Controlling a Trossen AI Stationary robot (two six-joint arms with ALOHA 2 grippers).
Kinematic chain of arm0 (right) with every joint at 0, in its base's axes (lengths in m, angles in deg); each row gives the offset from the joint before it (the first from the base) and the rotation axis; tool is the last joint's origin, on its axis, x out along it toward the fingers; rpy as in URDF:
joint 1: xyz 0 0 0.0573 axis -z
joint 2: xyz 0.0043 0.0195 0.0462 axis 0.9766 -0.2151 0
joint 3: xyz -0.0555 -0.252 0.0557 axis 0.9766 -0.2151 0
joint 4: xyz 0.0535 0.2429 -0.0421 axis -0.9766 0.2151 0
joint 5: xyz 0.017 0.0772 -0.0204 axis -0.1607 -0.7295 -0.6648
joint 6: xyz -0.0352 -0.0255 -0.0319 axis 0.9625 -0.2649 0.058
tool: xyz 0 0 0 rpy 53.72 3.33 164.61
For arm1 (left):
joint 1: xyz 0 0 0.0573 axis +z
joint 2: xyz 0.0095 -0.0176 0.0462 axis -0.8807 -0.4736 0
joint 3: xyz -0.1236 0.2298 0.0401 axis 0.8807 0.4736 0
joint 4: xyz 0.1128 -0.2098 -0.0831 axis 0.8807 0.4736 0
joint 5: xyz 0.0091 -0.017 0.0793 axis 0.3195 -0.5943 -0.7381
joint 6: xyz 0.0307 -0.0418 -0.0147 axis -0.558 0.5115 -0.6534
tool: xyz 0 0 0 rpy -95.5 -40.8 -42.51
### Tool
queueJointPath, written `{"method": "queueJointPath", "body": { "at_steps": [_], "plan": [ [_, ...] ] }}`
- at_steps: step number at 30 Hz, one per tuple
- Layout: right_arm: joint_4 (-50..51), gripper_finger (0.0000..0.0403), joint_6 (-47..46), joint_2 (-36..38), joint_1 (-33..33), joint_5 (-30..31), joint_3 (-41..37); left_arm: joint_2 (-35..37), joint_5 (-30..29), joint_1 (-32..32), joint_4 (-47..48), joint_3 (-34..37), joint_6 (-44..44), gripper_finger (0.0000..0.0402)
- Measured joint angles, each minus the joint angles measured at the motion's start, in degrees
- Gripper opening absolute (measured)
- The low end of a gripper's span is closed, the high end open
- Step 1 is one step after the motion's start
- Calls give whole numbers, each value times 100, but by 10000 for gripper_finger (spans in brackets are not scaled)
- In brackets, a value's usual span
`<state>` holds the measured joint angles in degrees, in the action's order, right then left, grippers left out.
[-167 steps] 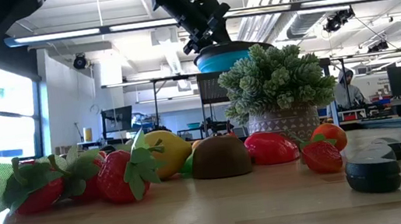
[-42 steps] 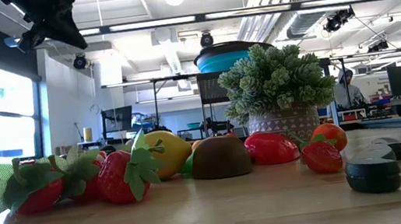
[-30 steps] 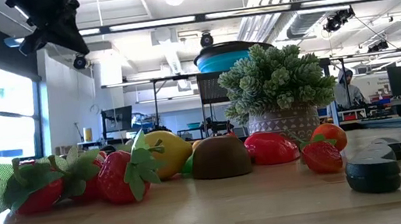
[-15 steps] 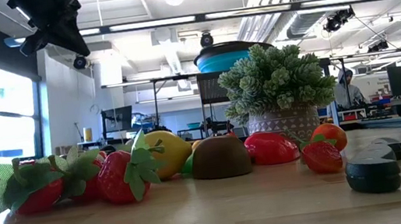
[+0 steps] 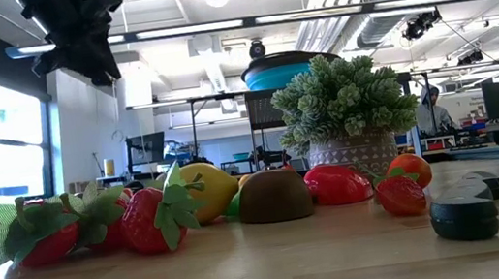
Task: Pick & Place Fruit
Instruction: Put the brown kiwi into the blue strainer bowl
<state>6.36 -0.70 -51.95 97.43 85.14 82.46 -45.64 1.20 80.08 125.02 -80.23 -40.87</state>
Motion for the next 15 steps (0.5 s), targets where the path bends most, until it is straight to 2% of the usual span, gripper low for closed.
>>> {"method": "queueJointPath", "body": {
  "at_steps": [15],
  "plan": [
    [0, 2, 0, 0, 1, 1, 0, -432, -582, 0, -13, 0, 157, 324]
  ]
}}
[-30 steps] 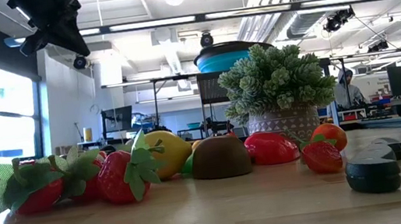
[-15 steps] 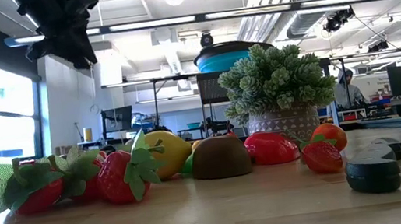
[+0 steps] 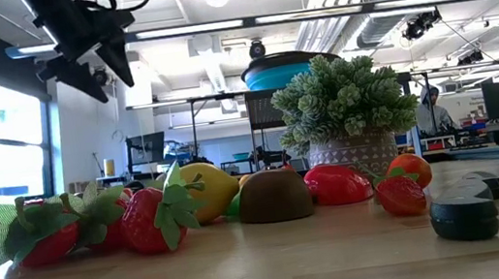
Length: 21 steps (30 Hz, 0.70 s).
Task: Pick & Place Fruit
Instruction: Put the brown kiwi into the blue strainer bowl
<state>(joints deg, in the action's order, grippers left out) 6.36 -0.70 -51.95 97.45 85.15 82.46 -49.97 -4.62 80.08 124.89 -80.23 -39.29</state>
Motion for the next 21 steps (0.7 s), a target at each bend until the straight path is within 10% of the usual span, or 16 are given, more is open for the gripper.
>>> {"method": "queueJointPath", "body": {
  "at_steps": [21],
  "plan": [
    [0, 2, 2, 0, -1, 45, 0, -647, -210, 2, -198, 0, -103, 397]
  ]
}}
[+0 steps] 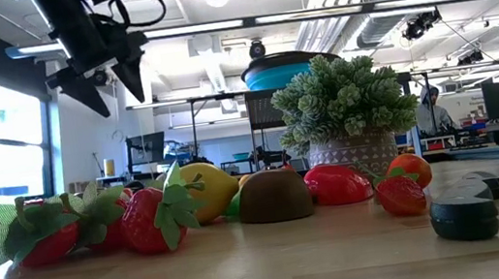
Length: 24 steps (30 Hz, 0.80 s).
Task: Pick & Place Fruit
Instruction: Put the brown kiwi into the blue strainer bowl
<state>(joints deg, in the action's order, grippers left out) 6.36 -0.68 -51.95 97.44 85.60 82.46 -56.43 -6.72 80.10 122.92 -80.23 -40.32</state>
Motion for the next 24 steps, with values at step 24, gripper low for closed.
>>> {"method": "queueJointPath", "body": {
  "at_steps": [24],
  "plan": [
    [-1, 2, 23, 0, 1, 0, 0, -367, 2006, 1596, -1246, 0, -1285, 397]
  ]
}}
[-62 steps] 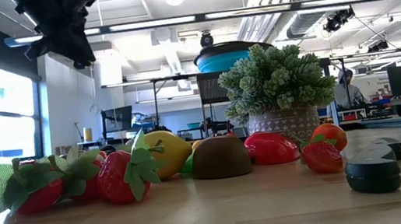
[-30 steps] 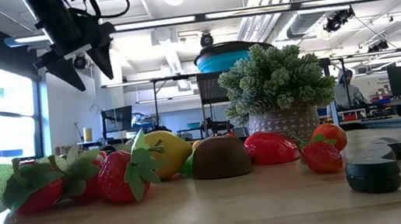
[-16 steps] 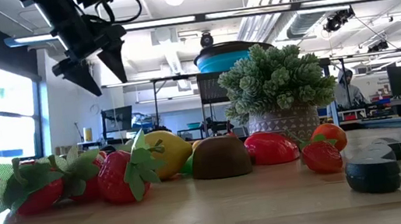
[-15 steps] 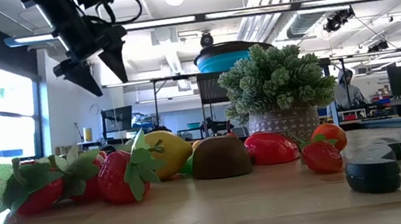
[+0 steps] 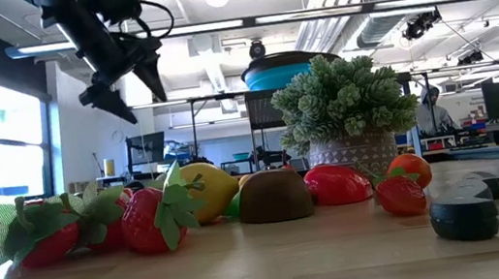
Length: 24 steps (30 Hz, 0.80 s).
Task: Pick & Place Fruit
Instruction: Put the brown kiwi into the blue strainer bowl
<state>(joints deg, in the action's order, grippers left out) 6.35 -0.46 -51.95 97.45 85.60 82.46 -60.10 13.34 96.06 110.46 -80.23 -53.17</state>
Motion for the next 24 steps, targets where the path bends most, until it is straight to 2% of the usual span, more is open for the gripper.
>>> {"method": "queueJointPath", "body": {
  "at_steps": [5, 12, 18, 24],
  "plan": [
    [-1, 2, 0, 0, 0, 0, 0, -268, 111, 183, -181, 0, -197, 397],
    [-1, 2, 15, 0, -1, 0, 0, -680, 554, 436, -224, 0, -432, 397],
    [-1, 2, 17, 0, 1, 0, 0, -886, 591, 443, -267, 0, -607, 397],
    [-1, 2, 17, 0, -1, 0, 1, -1099, 952, 441, -751, -120, -832, 397]
  ]
}}
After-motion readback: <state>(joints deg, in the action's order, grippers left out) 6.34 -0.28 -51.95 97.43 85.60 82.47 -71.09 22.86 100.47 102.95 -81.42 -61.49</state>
